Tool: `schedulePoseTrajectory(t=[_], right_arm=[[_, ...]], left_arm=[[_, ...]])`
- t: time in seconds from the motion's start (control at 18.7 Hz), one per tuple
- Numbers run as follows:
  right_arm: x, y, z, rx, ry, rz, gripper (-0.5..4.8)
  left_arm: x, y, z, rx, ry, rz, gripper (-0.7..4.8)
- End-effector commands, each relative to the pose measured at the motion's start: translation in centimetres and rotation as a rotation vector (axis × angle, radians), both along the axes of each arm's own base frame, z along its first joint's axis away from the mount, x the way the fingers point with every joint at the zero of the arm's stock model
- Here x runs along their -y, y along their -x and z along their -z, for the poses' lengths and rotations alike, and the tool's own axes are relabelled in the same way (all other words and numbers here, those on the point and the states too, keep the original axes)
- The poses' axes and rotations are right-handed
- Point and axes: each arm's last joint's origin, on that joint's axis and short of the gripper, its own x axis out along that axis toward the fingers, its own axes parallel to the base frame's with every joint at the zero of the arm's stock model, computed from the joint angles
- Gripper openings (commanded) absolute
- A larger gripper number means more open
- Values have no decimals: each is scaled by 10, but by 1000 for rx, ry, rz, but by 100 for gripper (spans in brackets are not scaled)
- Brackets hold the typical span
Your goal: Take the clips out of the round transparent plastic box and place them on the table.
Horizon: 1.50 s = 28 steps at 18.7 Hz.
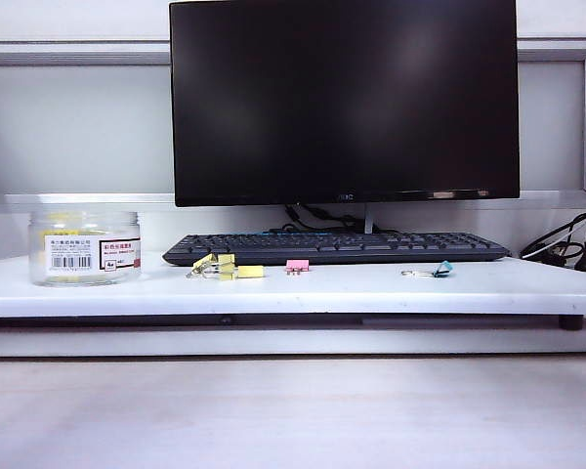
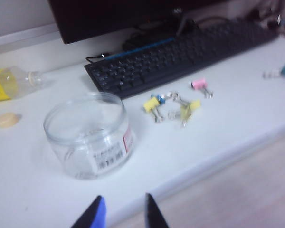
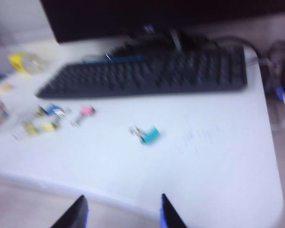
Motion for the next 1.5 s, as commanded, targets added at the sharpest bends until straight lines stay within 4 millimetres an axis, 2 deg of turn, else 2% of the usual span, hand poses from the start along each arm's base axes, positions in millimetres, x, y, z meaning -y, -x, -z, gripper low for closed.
schedulePoseTrajectory(t=[0.05, 0.27, 0.48, 0.64, 1.29, 1.5], right_arm=[[-1, -2, 8, 38, -12, 2, 198], [-1, -4, 19, 60, -16, 5, 198], [0, -4, 20, 59, -6, 55, 198], [1, -4, 21, 42, 0, 67, 198], [4, 0, 48, -220, 92, 130, 198], [4, 0, 48, -223, 90, 122, 198]], left_arm=[[1, -1, 4, 19, -47, 12, 120], [1, -2, 12, 16, -61, 14, 120], [2, -3, 30, -29, -85, 15, 120], [2, -3, 33, -51, -58, 9, 120], [-1, 1, 48, -222, -89, -14, 120], [-1, 2, 52, -261, -94, -17, 120]])
